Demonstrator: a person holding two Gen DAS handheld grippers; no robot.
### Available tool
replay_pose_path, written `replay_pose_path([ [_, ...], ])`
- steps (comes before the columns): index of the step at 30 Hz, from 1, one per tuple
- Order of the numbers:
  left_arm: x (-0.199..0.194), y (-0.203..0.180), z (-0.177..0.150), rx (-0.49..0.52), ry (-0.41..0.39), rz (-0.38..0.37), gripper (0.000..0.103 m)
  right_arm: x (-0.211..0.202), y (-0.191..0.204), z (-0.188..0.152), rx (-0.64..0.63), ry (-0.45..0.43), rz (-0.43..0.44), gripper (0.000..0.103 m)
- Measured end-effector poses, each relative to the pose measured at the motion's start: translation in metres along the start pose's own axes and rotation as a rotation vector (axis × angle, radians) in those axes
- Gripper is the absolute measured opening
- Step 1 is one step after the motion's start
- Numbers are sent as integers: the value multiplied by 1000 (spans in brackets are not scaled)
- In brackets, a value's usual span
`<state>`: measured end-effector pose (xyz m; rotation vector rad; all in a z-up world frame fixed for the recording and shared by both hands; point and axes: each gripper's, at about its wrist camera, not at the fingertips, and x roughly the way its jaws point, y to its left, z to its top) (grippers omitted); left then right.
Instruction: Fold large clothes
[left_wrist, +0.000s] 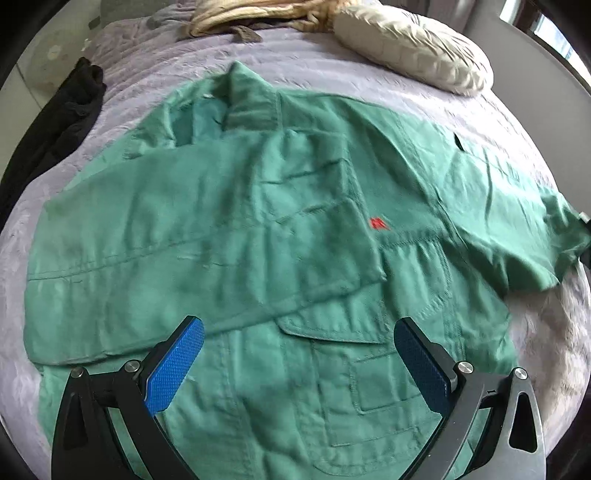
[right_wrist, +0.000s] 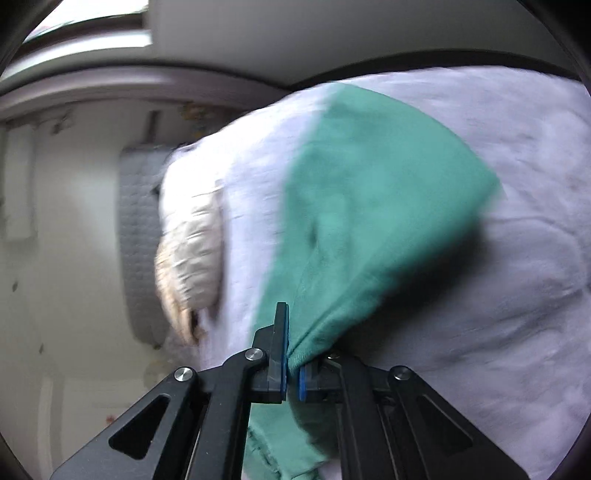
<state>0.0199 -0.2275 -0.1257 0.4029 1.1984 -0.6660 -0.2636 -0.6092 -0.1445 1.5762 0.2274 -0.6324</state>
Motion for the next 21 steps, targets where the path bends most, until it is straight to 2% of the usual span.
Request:
replay_pose_path([
  [3, -4, 18, 6, -10, -21, 21, 103, 7, 43, -17, -118, 56, 67, 4],
  [6, -6, 38, 6, -34, -41, 39, 103, 25, 91, -48, -250, 132, 118, 4],
  [9, -9, 62, 3, -55, -62, 55, 103, 52, 146, -98, -423, 221, 152, 5],
  [12, -15, 91, -3, -88, -81, 72, 103, 85, 190, -164, -609, 317, 159, 5],
  [13, -17, 101, -6, -101, -84, 80, 103, 102, 203, -194, -678, 363, 154, 5],
  [15, -17, 125, -12, -133, -83, 95, 103, 130, 213, -246, -759, 443, 136, 5],
  [18, -17, 151, -21, -169, -81, 118, 103, 176, 201, -316, -786, 576, 90, 5],
  [19, -16, 162, -25, -187, -78, 129, 103, 195, 189, -342, -789, 626, 48, 5],
  [21, -14, 174, -32, -207, -72, 135, 103, 224, 165, -373, -781, 673, -41, 7],
])
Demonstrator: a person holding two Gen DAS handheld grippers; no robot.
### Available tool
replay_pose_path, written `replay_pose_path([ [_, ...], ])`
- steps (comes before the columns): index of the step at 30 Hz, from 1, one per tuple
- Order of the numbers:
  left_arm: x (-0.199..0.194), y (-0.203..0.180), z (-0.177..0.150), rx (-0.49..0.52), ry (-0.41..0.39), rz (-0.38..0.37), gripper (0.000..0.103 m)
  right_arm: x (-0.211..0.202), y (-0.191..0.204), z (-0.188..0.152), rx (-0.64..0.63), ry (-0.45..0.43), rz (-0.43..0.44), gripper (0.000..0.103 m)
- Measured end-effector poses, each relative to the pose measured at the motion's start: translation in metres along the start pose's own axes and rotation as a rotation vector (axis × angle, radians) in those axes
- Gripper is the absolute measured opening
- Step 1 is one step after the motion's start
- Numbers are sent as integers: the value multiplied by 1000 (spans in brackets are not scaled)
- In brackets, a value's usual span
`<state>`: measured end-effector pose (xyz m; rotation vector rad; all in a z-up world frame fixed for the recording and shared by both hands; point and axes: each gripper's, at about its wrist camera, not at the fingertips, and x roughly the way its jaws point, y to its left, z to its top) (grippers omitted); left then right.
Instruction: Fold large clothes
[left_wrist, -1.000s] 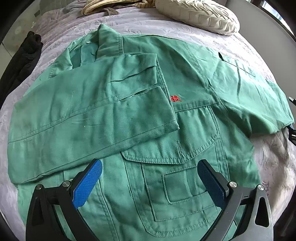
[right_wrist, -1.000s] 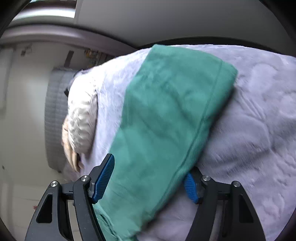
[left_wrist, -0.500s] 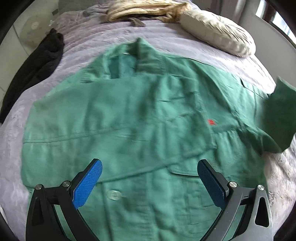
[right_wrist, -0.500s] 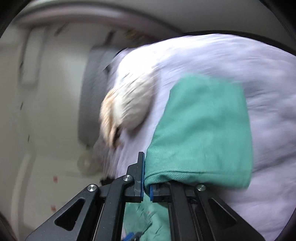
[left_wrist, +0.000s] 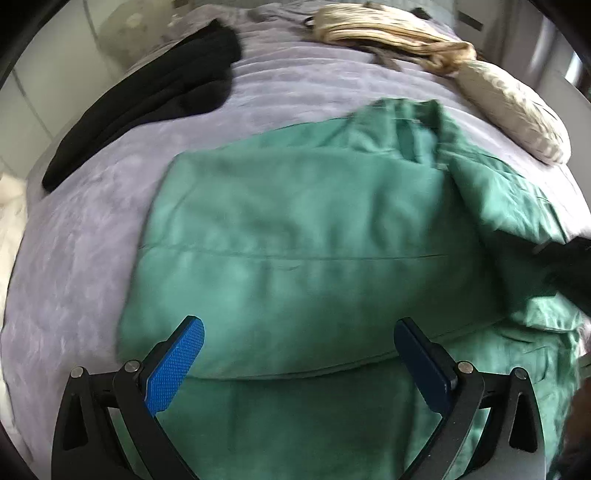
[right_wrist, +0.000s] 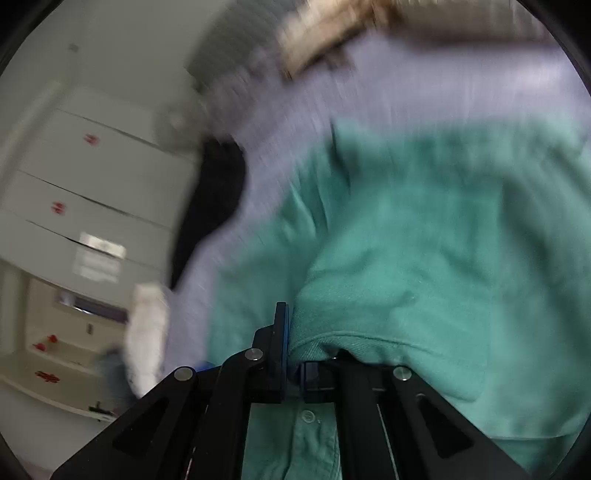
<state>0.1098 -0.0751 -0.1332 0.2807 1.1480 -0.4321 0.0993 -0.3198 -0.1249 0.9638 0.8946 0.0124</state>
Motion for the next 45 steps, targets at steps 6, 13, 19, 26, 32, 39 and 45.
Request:
replay_pose_path([
  [6, 11, 27, -13, -5, 21, -3, 103, 29, -35, -26, 179, 43, -63, 31],
  [13, 5, 45, -19, -26, 14, -29, 103, -28, -35, -22, 227, -123, -156, 15],
  [19, -9, 76, -21, -70, -23, 13, 103, -14, 44, -7, -149, -93, -222, 13],
  [26, -5, 109, -18, -148, -11, 48, 103, 85, 100, -65, -521, 230, -385, 41],
  [32, 5, 84, -12, -108, 19, -64, 103, 63, 88, -86, -443, 274, -275, 66],
  [39, 29, 31, 8, -60, 76, -224, 103, -48, -28, -86, 64, 88, -260, 66],
  [45, 48, 6, 17, -29, 93, -170, 103, -137, -121, -94, 471, -224, -218, 66],
])
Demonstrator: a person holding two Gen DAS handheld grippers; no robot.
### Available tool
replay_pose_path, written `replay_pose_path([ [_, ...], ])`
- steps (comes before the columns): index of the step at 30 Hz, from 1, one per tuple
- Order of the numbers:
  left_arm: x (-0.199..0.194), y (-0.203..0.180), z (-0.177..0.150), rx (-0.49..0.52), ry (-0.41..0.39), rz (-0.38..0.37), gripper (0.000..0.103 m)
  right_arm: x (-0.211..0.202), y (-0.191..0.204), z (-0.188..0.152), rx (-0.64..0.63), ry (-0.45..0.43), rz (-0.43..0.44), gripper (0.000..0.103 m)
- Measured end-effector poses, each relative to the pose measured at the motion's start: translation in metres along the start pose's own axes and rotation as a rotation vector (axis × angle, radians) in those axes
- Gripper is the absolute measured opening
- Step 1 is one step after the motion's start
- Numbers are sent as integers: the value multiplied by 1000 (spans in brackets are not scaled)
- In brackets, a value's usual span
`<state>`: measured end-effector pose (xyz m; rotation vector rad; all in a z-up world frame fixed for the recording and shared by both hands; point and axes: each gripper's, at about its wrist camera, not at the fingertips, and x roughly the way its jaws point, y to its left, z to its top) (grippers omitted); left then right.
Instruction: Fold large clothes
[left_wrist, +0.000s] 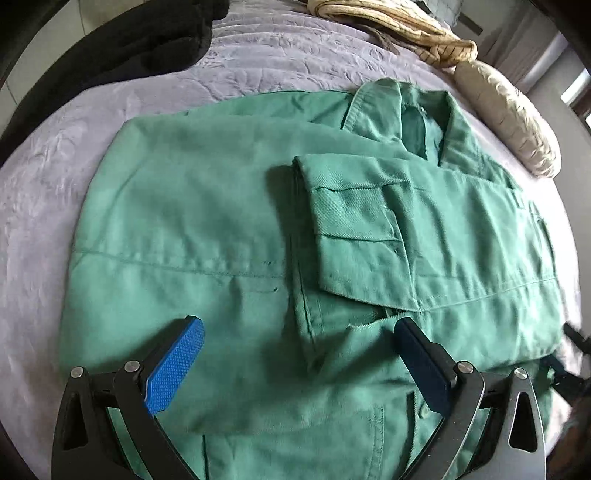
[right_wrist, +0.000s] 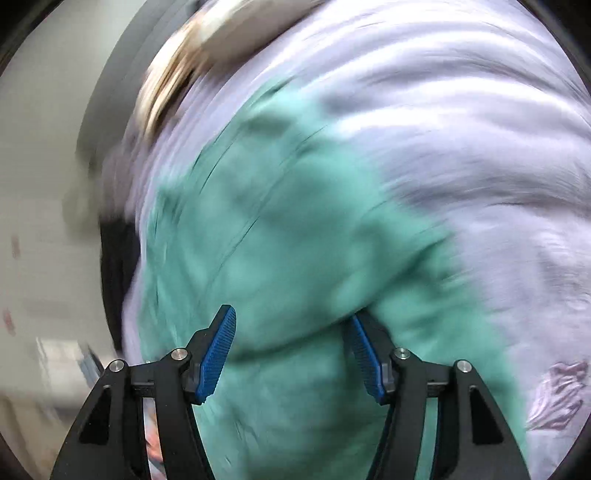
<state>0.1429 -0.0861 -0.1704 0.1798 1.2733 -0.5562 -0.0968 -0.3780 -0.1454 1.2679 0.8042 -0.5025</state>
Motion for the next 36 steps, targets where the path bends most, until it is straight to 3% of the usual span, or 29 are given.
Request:
replay_pose_path([
  [4, 0, -7, 4, 3, -6, 34, 103, -13, -33, 17, 197, -64, 105, 58],
  [7, -3, -11, 8, -4, -22, 48, 103, -30, -52, 14, 272, -101, 153, 55],
  [9, 1, -14, 11, 3, -13, 60, 103, -30, -62, 11, 324, -106, 167, 40],
  [10, 4, -16, 12, 7, -8, 71, 103, -25, -69, 13, 359, -90, 176, 13],
  [11, 4, -20, 14, 14, -12, 83, 103, -14, -74, 17, 379, -73, 184, 3],
  [13, 3, -26, 15, 29, -26, 92, 103, -15, -71, 22, 361, -80, 164, 3],
  [17, 8, -37, 18, 56, -31, 108, 103, -34, -48, 24, 192, -153, 61, 2],
  [19, 11, -41, 21, 50, -31, 117, 103, -22, -58, 23, 209, -117, 26, 2],
  [22, 6, -33, 25, 63, -38, 127, 103, -14, -79, 18, 294, -77, 64, 2],
  [24, 1, -28, 30, 76, -54, 136, 103, -25, -78, 12, 279, -56, 53, 4],
  [25, -2, -24, 34, 80, -64, 138, 103, -34, -68, 12, 228, -46, 32, 11],
  [27, -5, -11, 42, 73, -77, 139, 103, -48, -41, 14, 73, -40, 20, 11],
  [28, -6, -7, 46, 67, -79, 144, 103, -52, -26, 16, -6, -40, 19, 23],
  [29, -6, -6, 50, 61, -81, 153, 103, -53, -10, 22, -79, -40, 11, 46],
  [30, -4, -6, 54, 56, -84, 158, 103, -52, 4, 30, -137, -45, 2, 55],
  [31, -4, -5, 58, 50, -88, 158, 103, -48, 16, 40, -178, -59, -2, 56],
  [33, -3, -8, 63, 43, -99, 150, 103, -33, 32, 58, -229, -63, -6, 51],
  [34, -2, -11, 64, 48, -99, 146, 103, -19, 44, 69, -259, -52, -2, 34],
  [35, 0, -12, 64, 55, -96, 142, 96, -8, 51, 74, -283, -39, -6, 8],
  [36, 5, -16, 62, 72, -89, 143, 82, 6, 60, 78, -311, -18, -22, 4],
])
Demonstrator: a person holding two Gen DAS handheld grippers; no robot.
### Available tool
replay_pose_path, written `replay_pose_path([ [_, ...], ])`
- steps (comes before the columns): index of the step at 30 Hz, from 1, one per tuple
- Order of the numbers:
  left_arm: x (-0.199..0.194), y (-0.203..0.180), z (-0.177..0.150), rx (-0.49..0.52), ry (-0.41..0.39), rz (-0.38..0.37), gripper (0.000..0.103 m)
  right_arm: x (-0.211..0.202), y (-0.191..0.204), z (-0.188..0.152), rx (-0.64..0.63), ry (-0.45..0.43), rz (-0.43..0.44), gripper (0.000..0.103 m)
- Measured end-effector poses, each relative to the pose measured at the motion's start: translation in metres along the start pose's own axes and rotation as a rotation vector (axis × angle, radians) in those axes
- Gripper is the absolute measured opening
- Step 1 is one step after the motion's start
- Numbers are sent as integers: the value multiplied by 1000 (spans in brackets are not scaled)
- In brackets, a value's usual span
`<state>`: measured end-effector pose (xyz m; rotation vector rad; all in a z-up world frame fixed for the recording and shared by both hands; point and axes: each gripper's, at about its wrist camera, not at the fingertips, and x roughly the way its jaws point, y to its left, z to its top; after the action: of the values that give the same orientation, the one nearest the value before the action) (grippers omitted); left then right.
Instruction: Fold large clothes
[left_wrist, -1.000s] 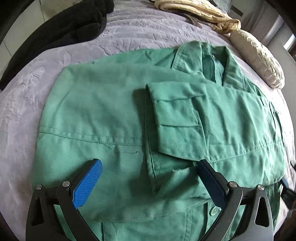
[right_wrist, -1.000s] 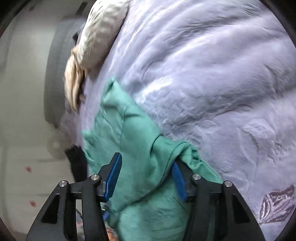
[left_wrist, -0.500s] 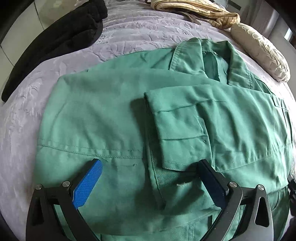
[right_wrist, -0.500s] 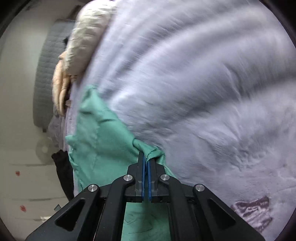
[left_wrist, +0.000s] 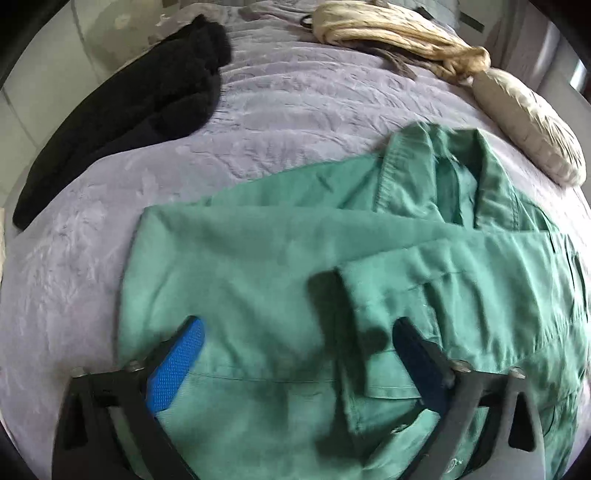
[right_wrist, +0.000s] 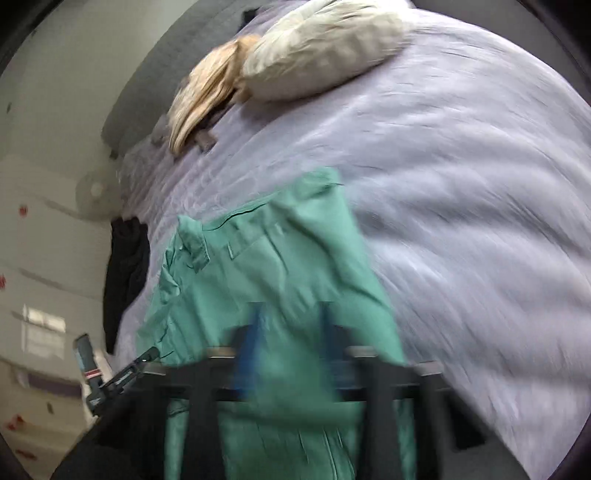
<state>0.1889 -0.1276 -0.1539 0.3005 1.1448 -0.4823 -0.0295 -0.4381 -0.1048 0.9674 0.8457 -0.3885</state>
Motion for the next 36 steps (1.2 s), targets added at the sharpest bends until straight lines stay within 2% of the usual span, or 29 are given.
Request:
replay_pose_path([
  [2, 9, -10, -4, 35, 21, 2, 75, 19, 11, 9, -51, 22, -37, 4],
  [4, 14, -15, -5, 50, 0, 26, 75, 35, 15, 16, -102, 33, -109, 4],
  [6, 19, -20, 0, 72, -27, 50, 75, 51, 5, 14, -130, 54, -191, 4],
  [7, 22, -21, 4, 83, -40, 58, 75, 59, -4, 15, -122, 65, -223, 0],
  [8, 22, -20, 5, 88, -45, 62, 75, 63, -11, 17, -109, 64, -233, 0],
  [11, 16, -16, 13, 85, -39, 62, 75, 62, -25, 27, -45, 31, -220, 0],
  [14, -7, -7, 8, 88, -52, 39, 75, 45, -26, 28, 19, 14, -182, 2],
  [18, -45, -4, -18, 115, -55, -68, 75, 16, -5, 8, -66, 11, -127, 3],
  [20, -53, -12, -33, 140, -40, -84, 75, 6, 4, -11, -116, 35, -118, 3],
  [24, -24, -17, -57, 134, 38, -17, 75, 17, 3, -43, -138, 101, -152, 3],
  [26, -14, -3, -63, 61, 63, -70, 76, 24, -10, -53, -103, 130, -188, 3],
  [27, -16, 4, -64, 33, 64, -83, 76, 23, -19, -57, -80, 132, -177, 2],
  [31, -28, 21, -73, 47, 67, 24, 75, 2, -40, -63, -7, 113, -159, 1],
  [36, -54, 28, -94, 46, 102, 41, 76, -26, -43, -70, 33, 115, -137, 4],
])
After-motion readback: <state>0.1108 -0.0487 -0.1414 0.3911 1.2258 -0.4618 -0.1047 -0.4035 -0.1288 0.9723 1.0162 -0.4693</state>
